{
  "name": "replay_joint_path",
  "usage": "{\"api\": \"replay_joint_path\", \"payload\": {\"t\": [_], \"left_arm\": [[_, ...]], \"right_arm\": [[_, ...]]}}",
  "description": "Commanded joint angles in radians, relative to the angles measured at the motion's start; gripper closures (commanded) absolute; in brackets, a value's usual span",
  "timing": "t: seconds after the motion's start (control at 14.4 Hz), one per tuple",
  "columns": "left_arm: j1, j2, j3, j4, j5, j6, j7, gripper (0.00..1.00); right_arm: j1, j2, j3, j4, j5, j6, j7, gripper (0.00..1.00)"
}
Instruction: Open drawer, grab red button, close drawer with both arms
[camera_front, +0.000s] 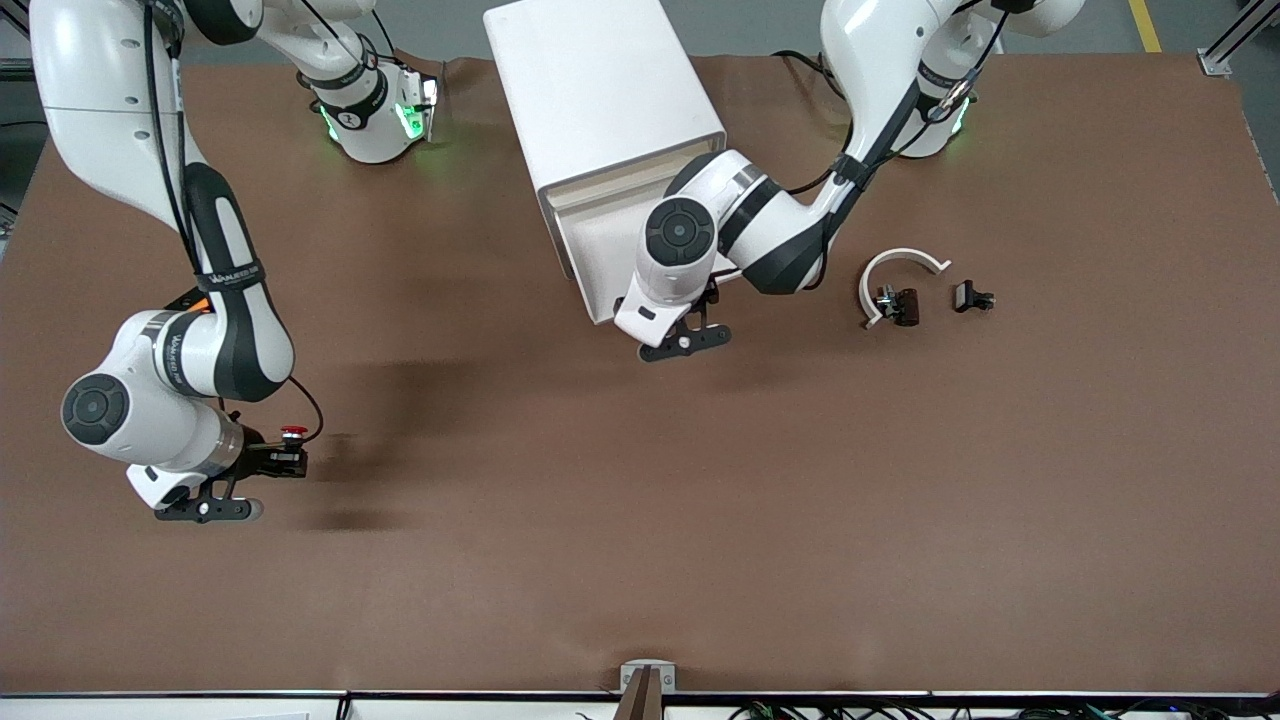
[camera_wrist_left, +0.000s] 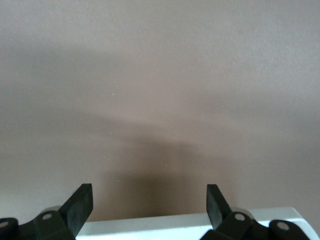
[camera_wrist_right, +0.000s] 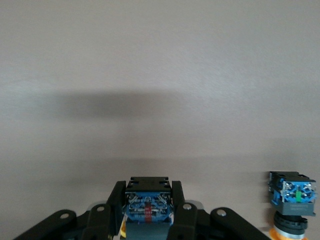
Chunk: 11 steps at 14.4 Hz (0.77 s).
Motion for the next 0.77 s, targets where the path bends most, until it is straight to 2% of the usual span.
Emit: {"api": "replay_joint_path", "payload": {"t": [0.0,0.42,0.7], "left_arm": [[-0.007,-0.035,-0.024,-0.041,0.021,0.014,-0.037,0.0],[-0.008,-0.043,-0.094,-0.065,0.021,0.005,-0.115,0.0],[-0.007,-0.045,-0.142,-0.078,0.02,0.003,-0.155,0.0]], "right_arm": [[-0.036,-0.002,0.018,-0.042,-0.014,0.058,-0.021,1.0],[-0.068,0.01,0.018,-0.07,-0.016,0.103,-0.085,1.0],[-0.072,0.01,0.018,-0.132,-0.016,0.192,-0.089,1.0]]}}
